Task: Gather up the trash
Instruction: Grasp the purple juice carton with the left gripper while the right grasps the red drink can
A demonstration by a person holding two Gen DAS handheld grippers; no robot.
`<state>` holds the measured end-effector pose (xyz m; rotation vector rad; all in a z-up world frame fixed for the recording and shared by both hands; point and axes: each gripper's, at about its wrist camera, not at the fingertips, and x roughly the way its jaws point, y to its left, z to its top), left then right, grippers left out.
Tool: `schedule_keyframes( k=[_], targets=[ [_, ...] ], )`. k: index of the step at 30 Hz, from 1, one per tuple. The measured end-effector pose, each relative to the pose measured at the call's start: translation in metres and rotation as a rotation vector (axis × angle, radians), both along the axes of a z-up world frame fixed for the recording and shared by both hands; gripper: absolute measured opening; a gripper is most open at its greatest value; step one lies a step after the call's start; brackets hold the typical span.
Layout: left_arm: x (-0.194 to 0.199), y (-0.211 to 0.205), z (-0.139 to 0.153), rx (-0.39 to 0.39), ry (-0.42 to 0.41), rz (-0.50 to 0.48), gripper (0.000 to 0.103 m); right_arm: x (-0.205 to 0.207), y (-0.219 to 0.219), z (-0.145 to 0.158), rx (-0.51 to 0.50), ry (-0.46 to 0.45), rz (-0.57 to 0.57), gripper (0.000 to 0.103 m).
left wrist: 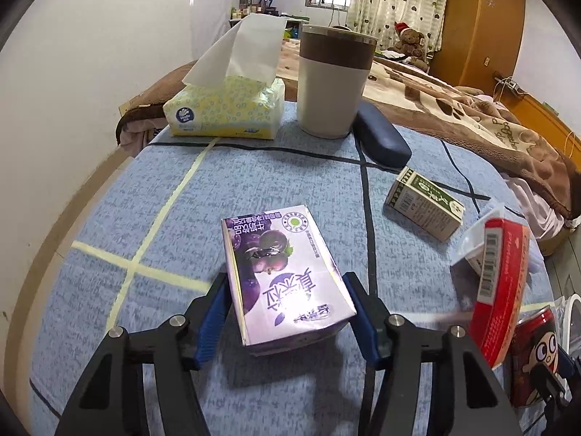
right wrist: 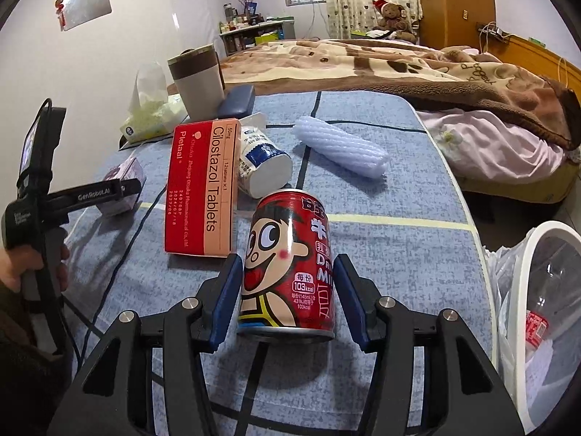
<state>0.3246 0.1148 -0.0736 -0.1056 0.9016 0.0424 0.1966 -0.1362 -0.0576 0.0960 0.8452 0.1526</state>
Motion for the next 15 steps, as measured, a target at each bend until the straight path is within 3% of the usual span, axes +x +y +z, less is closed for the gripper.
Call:
schedule_keyframes(
  k=[15],
  targets=[
    [0.006,0.018,-0.007,0.0,0.023,0.14,0.065,0.0,-0.003,0.0,0.011,0.007,0.012,0.053]
  ],
)
